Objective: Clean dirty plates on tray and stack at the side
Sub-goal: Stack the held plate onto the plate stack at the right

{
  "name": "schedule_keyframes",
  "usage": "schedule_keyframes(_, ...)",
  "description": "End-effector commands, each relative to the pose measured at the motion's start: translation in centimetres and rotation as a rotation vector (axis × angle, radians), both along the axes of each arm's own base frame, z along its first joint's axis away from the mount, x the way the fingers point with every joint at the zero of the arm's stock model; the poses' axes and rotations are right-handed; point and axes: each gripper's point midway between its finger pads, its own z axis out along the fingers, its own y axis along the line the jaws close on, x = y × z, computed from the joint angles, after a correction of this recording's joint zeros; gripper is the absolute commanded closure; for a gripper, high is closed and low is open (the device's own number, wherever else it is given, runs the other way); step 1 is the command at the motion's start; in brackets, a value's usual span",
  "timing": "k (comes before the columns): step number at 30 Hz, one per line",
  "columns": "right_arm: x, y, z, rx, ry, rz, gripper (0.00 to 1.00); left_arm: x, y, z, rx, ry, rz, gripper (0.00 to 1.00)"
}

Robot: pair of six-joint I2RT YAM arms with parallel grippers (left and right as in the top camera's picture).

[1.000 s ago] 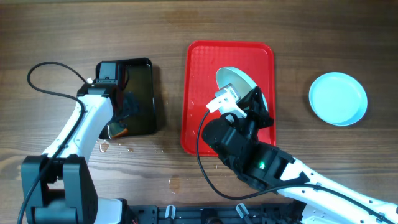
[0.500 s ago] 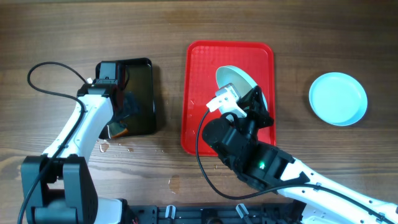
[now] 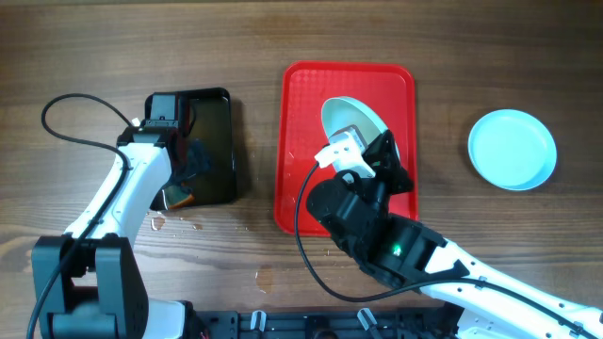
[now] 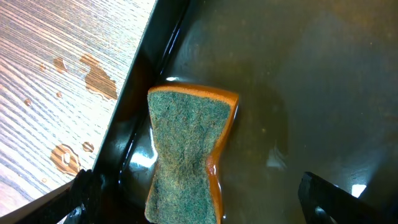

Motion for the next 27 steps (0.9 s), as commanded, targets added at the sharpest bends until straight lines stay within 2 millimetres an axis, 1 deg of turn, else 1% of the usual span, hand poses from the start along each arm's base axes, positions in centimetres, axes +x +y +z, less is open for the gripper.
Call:
schedule_keyframes(1, 0.2, 1.7, -0.4, 0.186, 0.014, 0.060, 0.96, 0.0, 0.1, -0.1, -0.001, 0.000, 0.001, 0.00)
schedule_keyframes(3, 0.7, 2.2, -1.7, 0.290, 0.066, 0.086, 0.96, 0.0, 0.1, -0.1, -0.001, 0.000, 0.002, 0.00)
schedule_keyframes(5, 1.0, 2.0, -3.4, 0.404, 0.136, 0.080, 0.96, 0.0, 0.1, -0.1, -0.001, 0.000, 0.002, 0.00)
schedule_keyframes(8, 1.5, 0.6, -6.9, 0.592, 0.308, 0.025, 0.96, 0.0, 0.1, -0.1, -0.001, 0.000, 0.002, 0.00)
schedule_keyframes(10, 1.9, -0.4, -8.0, 0.676, 0.368, -0.006, 0.96, 0.0, 0.1, -0.1, -0.001, 0.000, 0.001, 0.00)
schedule_keyframes(13, 3.0, -2.3, -9.1, 0.906, 0.431, -0.089, 0.96, 0.0, 0.1, -0.1, -0.001, 0.000, 0.001, 0.00)
schedule_keyframes(15, 4.1, -5.2, -9.6, 1.115, 0.461, -0.176, 0.96, 0.0, 0.1, -0.1, -0.001, 0.000, 0.001, 0.00)
schedule_keyframes(18, 5.1, -9.9, -9.6, 1.346, 0.427, -0.305, 0.96, 0.0, 0.1, -0.1, -0.001, 0.000, 0.002, 0.00)
schedule_keyframes(20, 5.5, -14.6, -9.4, 1.499, 0.352, -0.414, 0.96, 0.0, 0.1, -0.1, -0.001, 0.000, 0.002, 0.00)
schedule_keyframes(22, 5.3, -18.1, -9.2, 1.559, 0.287, -0.478, 0.96, 0.0, 0.1, -0.1, -0.001, 0.000, 0.001, 0.00)
schedule_keyframes(23, 4.9, -20.5, -9.4, 1.568, 0.236, -0.537, 0.95, 0.0, 0.1, -0.1, -0.001, 0.000, 0.002, 0.00)
schedule_keyframes(25, 4.3, -23.5, -10.0, 1.564, 0.172, -0.631, 0.96, 0.0, 0.1, -0.1, -0.001, 0.000, 0.001, 0.00)
schedule_keyframes(27, 3.6, -26.1, -10.9, 1.552, 0.130, -0.724, 0.96, 0.0, 0.1, -0.1, -0.001, 0.000, 0.002, 0.00)
